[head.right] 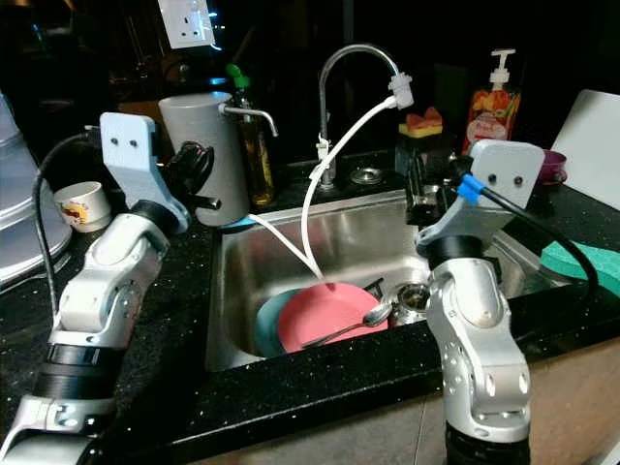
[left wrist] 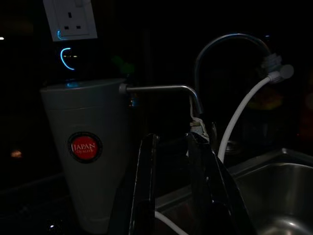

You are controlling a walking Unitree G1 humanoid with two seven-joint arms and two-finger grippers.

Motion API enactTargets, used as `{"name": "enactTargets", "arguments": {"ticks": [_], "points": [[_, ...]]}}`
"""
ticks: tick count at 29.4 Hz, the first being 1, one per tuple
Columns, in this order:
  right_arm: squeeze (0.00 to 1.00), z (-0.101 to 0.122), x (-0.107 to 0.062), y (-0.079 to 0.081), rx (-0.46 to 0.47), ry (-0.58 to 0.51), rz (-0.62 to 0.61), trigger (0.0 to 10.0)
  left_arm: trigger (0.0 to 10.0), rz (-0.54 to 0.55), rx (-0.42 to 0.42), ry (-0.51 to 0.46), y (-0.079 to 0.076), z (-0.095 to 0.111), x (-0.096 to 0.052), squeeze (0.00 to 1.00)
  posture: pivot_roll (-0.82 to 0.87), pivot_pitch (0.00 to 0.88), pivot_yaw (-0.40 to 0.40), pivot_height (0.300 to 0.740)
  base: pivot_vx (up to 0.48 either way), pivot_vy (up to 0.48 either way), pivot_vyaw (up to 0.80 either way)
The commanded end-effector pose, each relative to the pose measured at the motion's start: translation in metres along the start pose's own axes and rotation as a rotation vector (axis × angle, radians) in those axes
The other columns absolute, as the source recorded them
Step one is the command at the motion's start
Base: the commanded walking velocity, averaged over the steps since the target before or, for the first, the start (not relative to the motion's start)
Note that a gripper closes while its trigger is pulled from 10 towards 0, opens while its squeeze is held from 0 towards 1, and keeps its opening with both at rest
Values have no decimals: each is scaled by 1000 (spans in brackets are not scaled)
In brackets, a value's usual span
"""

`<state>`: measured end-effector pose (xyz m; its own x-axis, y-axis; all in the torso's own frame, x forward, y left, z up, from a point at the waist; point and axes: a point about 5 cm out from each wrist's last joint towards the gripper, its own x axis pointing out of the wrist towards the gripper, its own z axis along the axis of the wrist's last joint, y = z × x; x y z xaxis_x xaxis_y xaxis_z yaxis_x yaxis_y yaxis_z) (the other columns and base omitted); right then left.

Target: Kitchen organization

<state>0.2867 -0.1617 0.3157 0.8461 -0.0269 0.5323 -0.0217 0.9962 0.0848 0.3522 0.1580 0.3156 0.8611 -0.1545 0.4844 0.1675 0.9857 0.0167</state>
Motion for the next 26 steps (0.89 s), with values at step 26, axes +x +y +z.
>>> {"name": "enactTargets", "arguments": {"ticks": [26], "points": [[0,-2,-2,5,4,6,18,10000,10000,47,-25,16,3,-4,-3,0,-36,49,32,740,0,-267,0]]}}
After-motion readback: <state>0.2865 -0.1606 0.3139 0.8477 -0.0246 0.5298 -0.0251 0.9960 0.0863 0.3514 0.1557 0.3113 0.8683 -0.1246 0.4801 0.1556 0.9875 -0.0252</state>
